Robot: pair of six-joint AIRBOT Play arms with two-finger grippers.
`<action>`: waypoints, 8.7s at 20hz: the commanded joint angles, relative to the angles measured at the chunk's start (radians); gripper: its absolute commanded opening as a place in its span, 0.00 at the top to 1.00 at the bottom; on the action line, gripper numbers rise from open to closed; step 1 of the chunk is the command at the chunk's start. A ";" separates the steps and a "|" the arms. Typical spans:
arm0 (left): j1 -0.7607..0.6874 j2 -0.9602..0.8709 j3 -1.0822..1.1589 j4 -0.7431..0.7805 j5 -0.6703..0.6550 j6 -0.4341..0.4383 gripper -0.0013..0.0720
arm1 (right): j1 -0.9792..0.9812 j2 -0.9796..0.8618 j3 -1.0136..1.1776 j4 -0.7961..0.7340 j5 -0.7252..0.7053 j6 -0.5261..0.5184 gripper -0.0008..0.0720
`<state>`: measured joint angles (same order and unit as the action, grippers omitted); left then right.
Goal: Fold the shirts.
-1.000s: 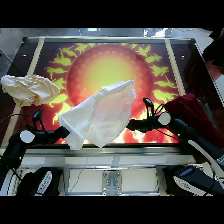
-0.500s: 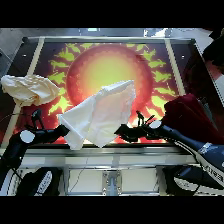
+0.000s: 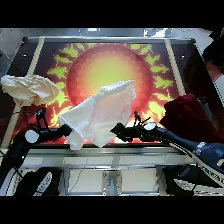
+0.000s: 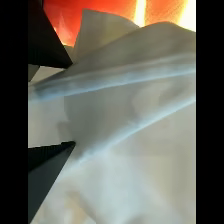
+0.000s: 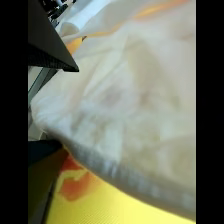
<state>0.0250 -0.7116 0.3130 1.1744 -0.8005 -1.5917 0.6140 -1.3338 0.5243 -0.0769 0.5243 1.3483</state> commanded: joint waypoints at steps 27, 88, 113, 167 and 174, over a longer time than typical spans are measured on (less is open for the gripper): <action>0.363 0.427 0.565 -0.120 -0.317 0.036 0.96 | 0.003 0.786 0.427 -0.761 -0.077 0.137 0.98; -0.514 -0.641 0.636 0.546 0.122 -0.264 0.39 | -0.366 -0.010 0.990 -1.307 0.613 0.201 0.46; -0.457 -0.465 0.636 0.546 0.076 -0.316 0.93 | -0.418 -0.331 0.991 -1.373 0.690 0.111 0.45; -0.011 -0.521 0.553 -0.038 -0.030 -0.348 0.96 | -0.695 -0.275 0.659 -1.061 0.724 0.000 0.45; -0.011 -0.521 0.553 -0.039 -0.030 -0.329 0.96 | -0.695 -0.286 0.659 -1.118 0.722 0.000 0.45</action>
<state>0.0139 -1.2335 0.8661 1.1358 -0.8307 -1.9259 -0.0814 -1.6138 1.1835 -1.1805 1.2385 1.3468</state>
